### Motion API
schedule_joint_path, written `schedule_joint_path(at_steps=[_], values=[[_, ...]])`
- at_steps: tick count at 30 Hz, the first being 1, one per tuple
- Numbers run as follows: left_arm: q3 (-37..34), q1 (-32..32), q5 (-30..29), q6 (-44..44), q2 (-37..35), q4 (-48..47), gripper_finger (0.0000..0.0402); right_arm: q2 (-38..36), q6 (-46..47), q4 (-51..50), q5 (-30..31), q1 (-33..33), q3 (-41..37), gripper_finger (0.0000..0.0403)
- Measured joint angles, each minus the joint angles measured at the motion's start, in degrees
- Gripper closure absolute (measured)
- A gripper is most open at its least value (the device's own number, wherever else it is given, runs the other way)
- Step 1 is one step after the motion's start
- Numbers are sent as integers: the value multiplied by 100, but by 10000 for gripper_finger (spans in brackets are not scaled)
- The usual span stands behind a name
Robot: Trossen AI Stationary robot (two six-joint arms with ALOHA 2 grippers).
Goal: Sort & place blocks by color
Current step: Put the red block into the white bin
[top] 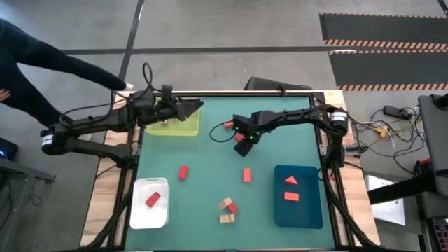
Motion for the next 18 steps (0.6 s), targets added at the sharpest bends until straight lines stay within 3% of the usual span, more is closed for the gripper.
schedule_joint_path(at_steps=[10, 18], values=[[-45, 0, 2, -2, 0, 4, 164, -1833, 20, 60, -80, 93, 2, 287], [-47, -47, 2, 177, 2, 461, 164, -3099, -20, 717, -29, 200, -3, 287]])
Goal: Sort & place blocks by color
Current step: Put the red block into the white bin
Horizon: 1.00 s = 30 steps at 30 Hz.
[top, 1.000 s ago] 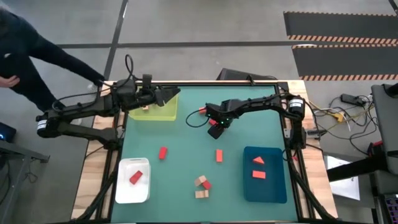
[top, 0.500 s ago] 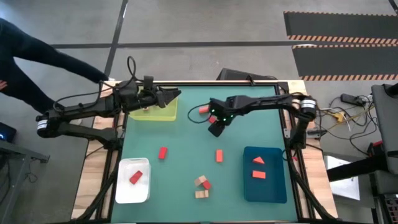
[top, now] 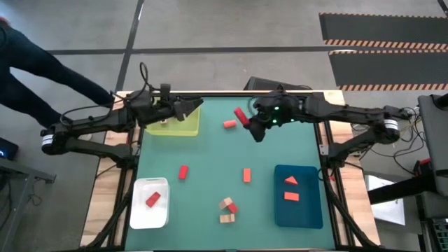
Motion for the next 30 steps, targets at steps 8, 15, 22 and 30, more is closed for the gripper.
schedule_joint_path(at_steps=[8, 15, 22, 30], values=[[4, -266, 97, 1039, -2, 952, 164, -522, -219, 1523, 4, 398, -19, 287], [11, -537, 404, 1687, 204, 1431, 164, -387, -435, 2852, -255, 732, -27, 287], [15, -859, 623, 2287, 864, 2497, 164, -128, 12, 3852, -799, 763, -23, 287], [134, -933, 753, 2330, 1558, 3327, 164, 71, 325, 4083, -1112, 765, -23, 287]])
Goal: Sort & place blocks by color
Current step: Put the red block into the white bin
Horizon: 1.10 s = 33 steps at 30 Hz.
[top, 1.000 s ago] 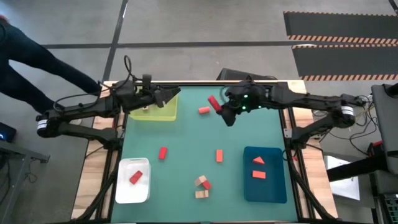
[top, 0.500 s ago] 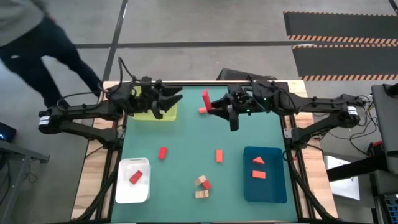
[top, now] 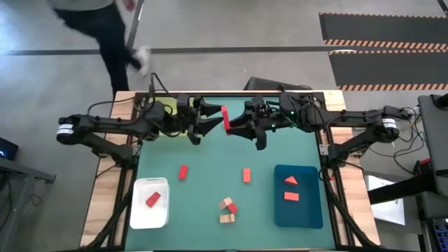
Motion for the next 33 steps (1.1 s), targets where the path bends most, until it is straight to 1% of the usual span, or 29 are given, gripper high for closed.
schedule_joint_path(at_steps=[4, 7, 11, 15, 21, 25, 33], values=[[132, -42, 218, 0, 181, 228, 164, 2, 87, 60, -40, 2, 15, 287], [124, -43, 286, 4, 203, 335, 164, 2, 143, 63, 12, 2, 15, 287], [110, -56, 521, 0, 199, 367, 164, 19, 256, 34, 92, -37, 15, 287], [100, -50, 573, -37, 197, 366, 164, 28, 477, 40, 107, -92, 15, 287], [80, -52, 523, -195, 203, 368, 165, 28, 486, 22, 89, -105, 15, 287], [57, -52, 370, -297, 203, 367, 181, 28, 477, -33, 89, -105, 15, 287], [40, -49, 168, -444, 206, 312, 238, 103, 440, -216, 74, -103, 15, 287]])
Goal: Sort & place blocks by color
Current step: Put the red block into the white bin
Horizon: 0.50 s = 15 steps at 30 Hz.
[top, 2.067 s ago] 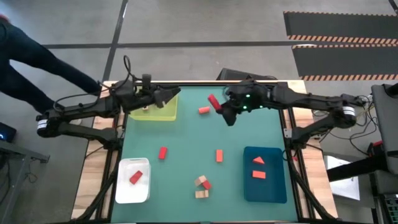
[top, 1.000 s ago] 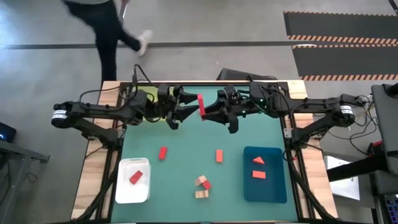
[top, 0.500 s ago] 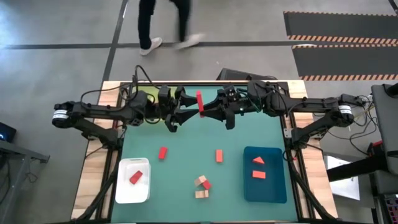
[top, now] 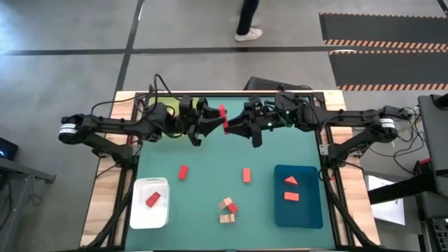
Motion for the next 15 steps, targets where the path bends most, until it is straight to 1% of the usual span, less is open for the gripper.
schedule_joint_path(at_steps=[4, 7, 10, 15], values=[[-8, 4, -47, -146, -2, -146, 258, 101, -19, -1, -4, 0, 0, 287], [-12, 4, -45, -186, -2, -146, 262, 153, -40, 19, -15, 0, 0, 287], [-19, 4, -36, -194, -2, -159, 261, 170, -60, 18, -50, 0, 0, 287], [-25, 4, -32, -168, 0, -177, 245, 168, -49, -20, -52, 0, 0, 287]])
